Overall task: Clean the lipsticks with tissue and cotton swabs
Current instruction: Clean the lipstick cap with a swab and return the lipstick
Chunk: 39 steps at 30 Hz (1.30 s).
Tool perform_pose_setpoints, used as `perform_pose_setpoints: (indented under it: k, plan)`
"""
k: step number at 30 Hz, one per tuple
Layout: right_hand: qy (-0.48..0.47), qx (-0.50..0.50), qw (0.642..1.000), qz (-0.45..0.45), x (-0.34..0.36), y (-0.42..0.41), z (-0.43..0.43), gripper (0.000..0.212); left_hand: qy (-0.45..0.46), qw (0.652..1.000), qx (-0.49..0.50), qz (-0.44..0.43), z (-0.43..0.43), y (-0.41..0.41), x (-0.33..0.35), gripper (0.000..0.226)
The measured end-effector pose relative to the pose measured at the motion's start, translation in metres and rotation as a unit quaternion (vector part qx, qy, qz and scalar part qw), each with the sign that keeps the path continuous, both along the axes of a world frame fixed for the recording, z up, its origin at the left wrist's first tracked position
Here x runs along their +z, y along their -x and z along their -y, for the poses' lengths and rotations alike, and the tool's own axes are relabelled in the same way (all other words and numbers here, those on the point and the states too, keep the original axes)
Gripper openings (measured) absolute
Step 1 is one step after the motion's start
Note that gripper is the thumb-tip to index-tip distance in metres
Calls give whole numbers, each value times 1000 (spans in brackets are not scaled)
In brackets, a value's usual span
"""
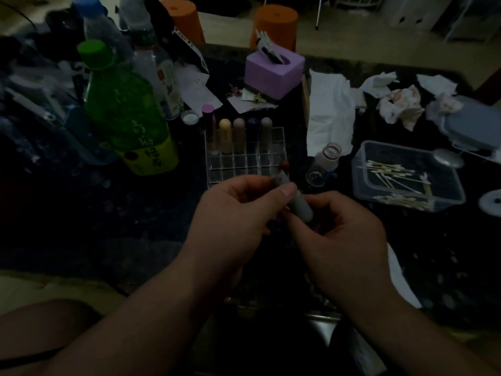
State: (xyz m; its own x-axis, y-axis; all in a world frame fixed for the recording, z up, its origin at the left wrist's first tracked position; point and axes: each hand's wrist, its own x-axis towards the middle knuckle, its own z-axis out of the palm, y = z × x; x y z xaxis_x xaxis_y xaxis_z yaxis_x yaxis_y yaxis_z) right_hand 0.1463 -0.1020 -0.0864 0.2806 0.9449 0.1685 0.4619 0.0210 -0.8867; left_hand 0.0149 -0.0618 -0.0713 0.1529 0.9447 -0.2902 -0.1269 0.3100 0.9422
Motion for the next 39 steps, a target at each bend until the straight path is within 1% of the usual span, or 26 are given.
perform_pose_setpoints:
  k: [5, 9, 10, 12, 14, 17, 20, 22, 24, 28, 30, 32, 34, 37, 38, 39]
  plan:
    - [-50, 37, 996, 71, -2, -5, 1, 14, -23, 1000, 14, 3, 0, -1, -1, 9]
    - [-58, 88, 971, 216, -2, -16, -3, 18, -17, 1000, 6, 8, -1, 0, -5, 11]
    - [-52, 99, 966, 235, -1, -18, -4, 21, -13, 1000, 6, 14, 0, 0, -5, 12]
    - [-46, 113, 960, 254, 1, -20, -5, 25, -9, 1000, 12, 27, 0, 0, -5, 13]
    - [-42, 128, 956, 259, 3, -21, -7, 24, -13, 999, 15, 38, 0, -1, -3, 14]
    - [-10, 185, 963, 197, 6, -29, -10, 19, -8, 997, 1, 79, 1, -1, 0, 17]
    - [60, 245, 965, 68, 12, -39, -12, 23, -16, 996, -17, 82, 2, -2, 1, 18]
    - [120, 273, 954, -33, 16, -43, -13, 24, -20, 997, -25, 76, 3, -2, 1, 14]
    - [147, 279, 944, -101, 17, -46, -13, 23, -16, 996, -29, 86, 3, -2, 1, 13]
    - [184, 289, 913, -222, 15, -45, -13, 22, -28, 993, -39, 105, 3, -1, 6, 28]
    - [196, 310, 885, -287, 13, -45, -13, 26, -37, 992, -55, 107, 3, 0, 9, 28]
    - [210, 349, 835, -370, 12, -46, -12, 32, -31, 988, -82, 124, 2, 3, 11, 26]
    - [233, 386, 771, -450, 10, -48, -13, 39, -29, 981, -123, 145, 1, 6, 13, 22]
    - [263, 436, 645, -570, 6, -47, -14, 37, -32, 971, -165, 169, 1, 10, 15, 21]
    - [267, 444, 614, -595, 5, -46, -14, 37, -32, 971, -164, 169, 1, 10, 15, 20]
    - [268, 445, 600, -609, 3, -45, -15, 38, -31, 973, -157, 168, 1, 9, 15, 19]
